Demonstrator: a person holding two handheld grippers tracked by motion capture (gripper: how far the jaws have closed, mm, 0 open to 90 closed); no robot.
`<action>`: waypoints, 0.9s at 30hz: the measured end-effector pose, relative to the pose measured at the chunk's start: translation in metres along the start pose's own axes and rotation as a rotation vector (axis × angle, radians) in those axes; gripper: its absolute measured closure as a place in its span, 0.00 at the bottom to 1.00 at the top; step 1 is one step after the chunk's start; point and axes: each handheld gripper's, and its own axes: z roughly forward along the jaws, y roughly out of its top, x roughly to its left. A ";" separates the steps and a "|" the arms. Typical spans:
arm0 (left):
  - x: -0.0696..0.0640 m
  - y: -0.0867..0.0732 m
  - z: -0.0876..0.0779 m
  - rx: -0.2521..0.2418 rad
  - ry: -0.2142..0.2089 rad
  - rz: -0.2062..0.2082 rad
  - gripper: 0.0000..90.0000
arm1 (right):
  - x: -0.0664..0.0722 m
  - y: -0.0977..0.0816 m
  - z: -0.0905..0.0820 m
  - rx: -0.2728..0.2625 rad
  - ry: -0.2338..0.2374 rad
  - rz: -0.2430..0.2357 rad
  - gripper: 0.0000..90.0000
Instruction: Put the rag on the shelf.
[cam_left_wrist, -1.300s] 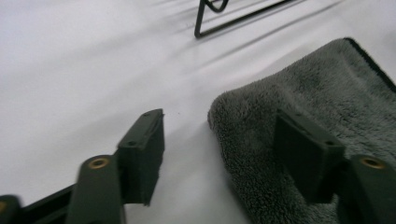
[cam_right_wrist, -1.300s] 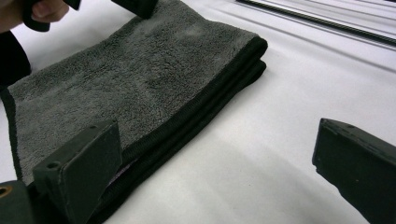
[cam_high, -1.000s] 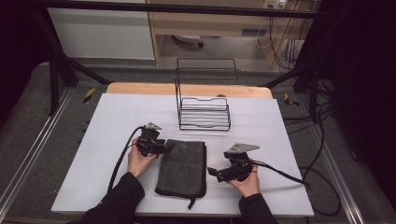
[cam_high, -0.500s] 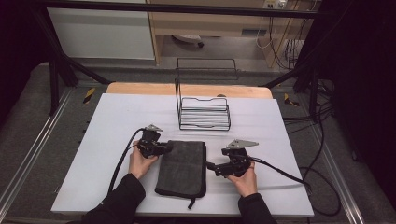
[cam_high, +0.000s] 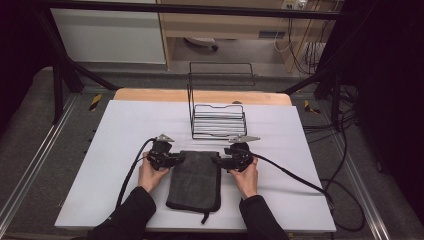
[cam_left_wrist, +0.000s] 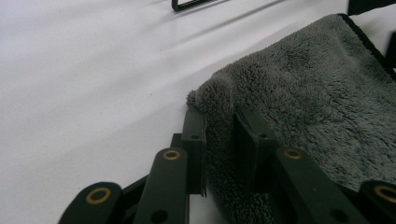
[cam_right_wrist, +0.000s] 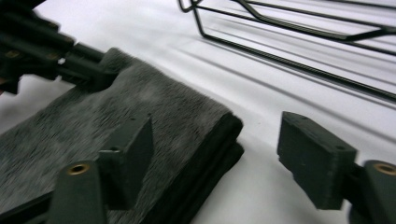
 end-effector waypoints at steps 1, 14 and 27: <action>0.000 0.000 0.000 -0.001 0.002 0.002 0.82 | 0.000 0.000 0.000 0.000 0.000 0.000 0.34; -0.001 -0.001 0.000 -0.007 0.005 0.015 0.82 | -0.002 -0.003 0.009 0.068 0.041 0.051 0.64; 0.000 -0.001 0.000 -0.009 0.002 0.016 0.82 | -0.002 -0.002 0.010 0.079 0.059 0.108 0.72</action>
